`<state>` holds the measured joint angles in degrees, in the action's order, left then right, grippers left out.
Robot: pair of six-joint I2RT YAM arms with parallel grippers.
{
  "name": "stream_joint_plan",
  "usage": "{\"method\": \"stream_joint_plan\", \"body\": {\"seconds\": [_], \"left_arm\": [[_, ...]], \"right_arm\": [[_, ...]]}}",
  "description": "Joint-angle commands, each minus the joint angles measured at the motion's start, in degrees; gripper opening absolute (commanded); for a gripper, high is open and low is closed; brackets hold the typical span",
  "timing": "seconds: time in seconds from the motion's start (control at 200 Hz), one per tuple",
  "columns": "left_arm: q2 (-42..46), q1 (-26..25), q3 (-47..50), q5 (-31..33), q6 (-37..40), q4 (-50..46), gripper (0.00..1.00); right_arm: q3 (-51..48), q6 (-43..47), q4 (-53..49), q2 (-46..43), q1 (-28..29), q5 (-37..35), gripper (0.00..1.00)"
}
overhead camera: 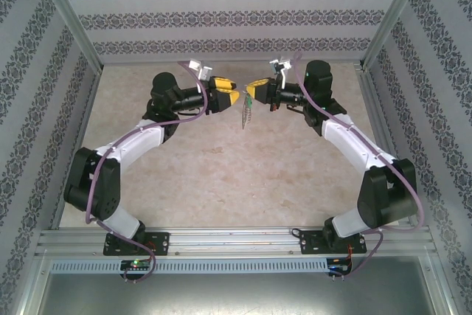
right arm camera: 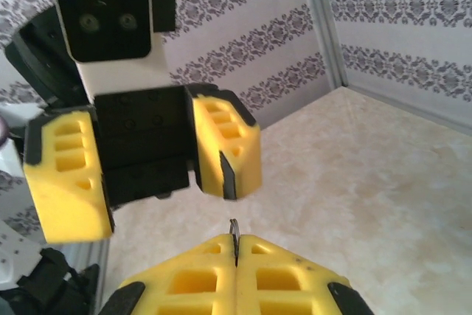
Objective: Put the keys on the keyring
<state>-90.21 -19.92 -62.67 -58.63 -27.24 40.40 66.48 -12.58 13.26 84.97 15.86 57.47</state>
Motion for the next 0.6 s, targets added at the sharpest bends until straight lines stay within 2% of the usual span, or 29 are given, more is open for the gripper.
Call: {"method": "stream_joint_plan", "body": {"seconds": [0.0, 0.09, 0.235, 0.38, 0.5, 0.595], "left_arm": [[2.55, 0.89, -4.18, -0.11, 8.97, -11.21, 0.56], [1.95, 1.24, -6.37, -1.1, 12.06, -16.61, 0.58], [-0.03, 1.58, -11.41, -1.84, 18.79, -28.24, 0.61], [-2.64, 1.6, -16.79, -2.09, 25.65, -39.51, 0.63], [-5.14, 1.6, -20.16, -3.27, 27.82, -43.87, 0.62], [-6.71, 1.61, -22.5, -5.31, 28.78, -46.59, 0.58]], "right_arm": [[5.06, 13.18, -13.63, -2.02, -0.22, -2.25, 0.0], [8.58, 19.4, -21.52, -1.27, -0.01, -2.95, 0.0], [12.59, 25.28, -28.71, -0.19, 0.87, -5.66, 0.0], [15.36, 28.38, -33.15, 1.48, 1.28, -5.97, 0.0], [16.26, 29.67, -34.76, 2.26, 1.71, -5.51, 0.0], [16.49, 29.98, -35.19, 2.58, 1.73, -4.1, 0.0]]}}
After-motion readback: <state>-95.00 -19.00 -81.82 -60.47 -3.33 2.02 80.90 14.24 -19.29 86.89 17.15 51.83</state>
